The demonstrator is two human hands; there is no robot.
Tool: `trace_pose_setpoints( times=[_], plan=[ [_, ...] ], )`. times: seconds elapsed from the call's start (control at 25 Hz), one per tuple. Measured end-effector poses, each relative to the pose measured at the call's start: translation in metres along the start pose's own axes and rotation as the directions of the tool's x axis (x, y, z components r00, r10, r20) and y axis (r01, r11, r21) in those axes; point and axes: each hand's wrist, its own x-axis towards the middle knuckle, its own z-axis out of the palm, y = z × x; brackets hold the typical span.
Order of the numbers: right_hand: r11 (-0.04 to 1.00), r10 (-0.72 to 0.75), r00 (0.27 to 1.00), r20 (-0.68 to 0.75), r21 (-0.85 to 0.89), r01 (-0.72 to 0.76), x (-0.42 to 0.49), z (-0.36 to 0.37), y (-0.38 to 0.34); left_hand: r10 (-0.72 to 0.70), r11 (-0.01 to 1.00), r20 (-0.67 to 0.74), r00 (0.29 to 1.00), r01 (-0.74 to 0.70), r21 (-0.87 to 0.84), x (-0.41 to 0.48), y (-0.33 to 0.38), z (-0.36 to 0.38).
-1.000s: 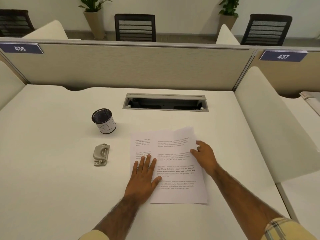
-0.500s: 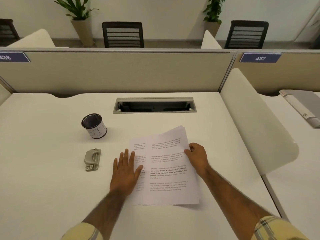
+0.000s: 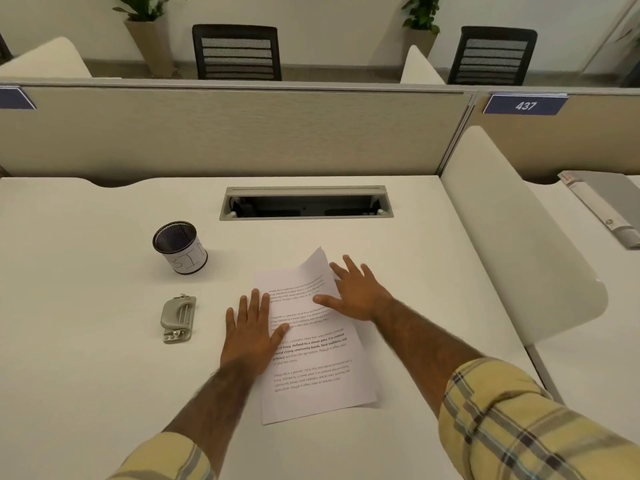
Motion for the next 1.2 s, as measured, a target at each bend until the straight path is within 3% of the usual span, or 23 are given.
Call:
trace_pose_setpoints(
  times=[0.24,0.36,0.44,0.52,0.64,0.68,0.84,0.88,0.92,0.96,1.0,1.04,1.12,1.2],
  plan=[
    [0.977,0.043,0.994,0.105,-0.211,-0.02,0.025,0.002,0.017,0.007,1.0,-0.03,1.0,-0.006,0.012,-0.001,-0.001,0.005],
    [0.978,-0.016,0.998,0.068,-0.204,0.029,0.022,0.004,0.016,0.01,1.0,-0.049,0.999,-0.009,0.013,-0.001,-0.001,0.007],
    [0.997,-0.052,0.998,0.018,-0.054,0.053,0.016,0.003,0.009,0.01,1.0,-0.056,0.998,-0.009,0.011,-0.001,-0.001,0.009],
    [0.962,0.005,0.998,-0.066,0.272,0.014,0.005,0.005,-0.003,0.007,1.0,-0.055,0.998,-0.006,0.021,-0.001,-0.002,0.009],
    [0.65,0.262,0.958,-0.118,0.755,-0.085,-0.013,0.014,-0.018,-0.004,1.0,-0.045,0.999,0.003,-0.013,0.0,-0.001,0.011],
    [0.564,0.345,0.932,-0.107,0.818,-0.115,-0.018,0.017,-0.023,-0.014,0.999,-0.028,0.999,0.013,-0.036,0.002,-0.001,0.012],
    [0.552,0.459,0.88,-0.124,0.816,-0.173,-0.037,0.019,-0.039,-0.057,0.972,0.023,0.998,0.06,-0.227,0.007,0.005,-0.005],
    [0.5,0.463,0.875,-0.139,0.857,-0.128,-0.044,0.013,-0.041,-0.094,0.916,-0.001,0.996,0.086,-0.393,0.007,0.007,-0.014],
    [0.433,0.458,0.876,-0.153,0.899,-0.069,-0.05,0.004,-0.04,-0.156,0.781,0.002,0.988,0.125,-0.611,0.005,0.008,-0.025],
    [0.355,0.44,0.883,-0.166,0.935,-0.001,-0.058,-0.007,-0.038,-0.213,0.561,0.035,0.976,0.152,-0.814,0.002,0.009,-0.037],
    [0.276,0.415,0.895,-0.165,0.96,0.049,-0.065,-0.017,-0.035,-0.225,0.317,0.077,0.971,0.148,-0.937,-0.002,0.011,-0.05],
    [0.197,0.385,0.91,-0.155,0.977,0.083,-0.073,-0.028,-0.032,-0.18,0.141,0.098,0.979,0.124,-0.982,-0.006,0.011,-0.063],
    [0.126,0.326,0.934,-0.146,0.986,0.11,-0.088,-0.046,-0.029,-0.03,0.047,0.069,0.997,0.071,-0.996,-0.011,0.016,-0.087],
    [0.153,0.293,0.938,-0.185,0.978,0.145,-0.099,-0.061,-0.031,0.031,0.059,-0.005,1.0,-0.007,-0.998,-0.018,0.03,-0.111]
  ],
)
